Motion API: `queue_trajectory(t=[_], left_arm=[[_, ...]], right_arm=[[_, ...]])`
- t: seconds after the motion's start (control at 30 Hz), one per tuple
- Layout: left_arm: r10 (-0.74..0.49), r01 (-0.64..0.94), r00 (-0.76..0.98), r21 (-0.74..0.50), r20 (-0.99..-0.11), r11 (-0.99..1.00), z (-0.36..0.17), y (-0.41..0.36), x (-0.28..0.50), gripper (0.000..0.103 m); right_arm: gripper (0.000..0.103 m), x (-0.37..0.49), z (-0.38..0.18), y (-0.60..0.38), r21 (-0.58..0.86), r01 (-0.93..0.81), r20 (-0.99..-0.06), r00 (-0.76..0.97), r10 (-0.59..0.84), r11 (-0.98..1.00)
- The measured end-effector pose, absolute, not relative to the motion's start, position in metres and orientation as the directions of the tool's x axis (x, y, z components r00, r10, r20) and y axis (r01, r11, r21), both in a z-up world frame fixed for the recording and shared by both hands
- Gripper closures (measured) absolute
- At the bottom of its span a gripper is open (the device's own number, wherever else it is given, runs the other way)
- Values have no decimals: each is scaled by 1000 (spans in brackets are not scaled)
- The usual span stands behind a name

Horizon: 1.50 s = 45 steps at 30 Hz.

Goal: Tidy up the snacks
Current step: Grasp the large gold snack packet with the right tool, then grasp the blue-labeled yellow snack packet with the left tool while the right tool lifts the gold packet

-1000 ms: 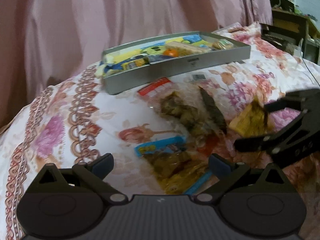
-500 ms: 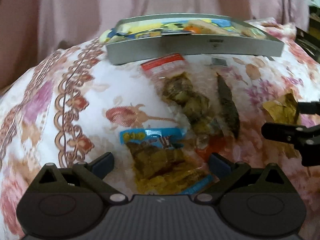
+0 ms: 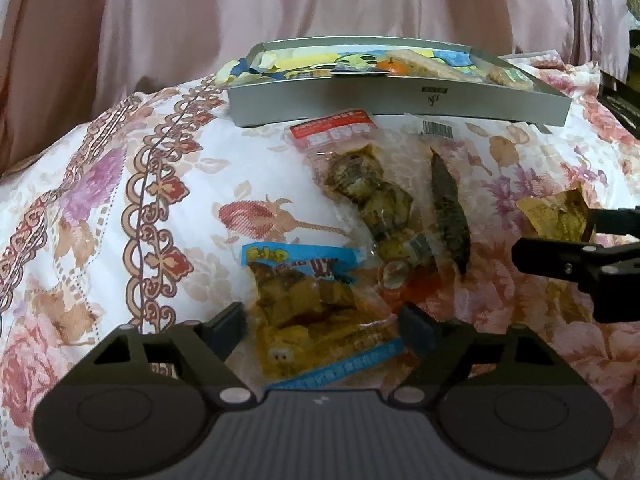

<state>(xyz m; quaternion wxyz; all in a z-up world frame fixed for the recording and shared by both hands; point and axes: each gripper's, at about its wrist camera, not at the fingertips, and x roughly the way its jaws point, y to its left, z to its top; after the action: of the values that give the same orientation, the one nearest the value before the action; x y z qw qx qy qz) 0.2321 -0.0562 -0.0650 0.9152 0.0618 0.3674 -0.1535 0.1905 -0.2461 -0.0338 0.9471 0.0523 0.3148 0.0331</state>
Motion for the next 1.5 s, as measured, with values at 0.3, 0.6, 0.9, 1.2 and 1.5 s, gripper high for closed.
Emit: queue_trajectory(t=[0.3,0.6,0.9,1.2,1.5], left_arm=[[-234,299,676,-31,-698,954,-64,-42,229,28],[-215,274,681,-29,-699,961,-65,-43,235,30],[-247,267,659,-86,-710,960,-56,-36,228,41],[-216,214,676,-93,-704,972,-55,-28,222,28],[-176,190,704,-57,-688,980,-59,-25,233,21]], right_arm=[[2,192,-36,-243,123,-43,-595,797,109,991],[2,195,-40,-237,116,-71,-603,787,127,991],[2,193,-35,-232,111,-92,-586,798,140,990],[2,192,-36,-224,101,-118,-593,790,155,988],[2,194,-40,-219,98,-137,-601,781,168,986]])
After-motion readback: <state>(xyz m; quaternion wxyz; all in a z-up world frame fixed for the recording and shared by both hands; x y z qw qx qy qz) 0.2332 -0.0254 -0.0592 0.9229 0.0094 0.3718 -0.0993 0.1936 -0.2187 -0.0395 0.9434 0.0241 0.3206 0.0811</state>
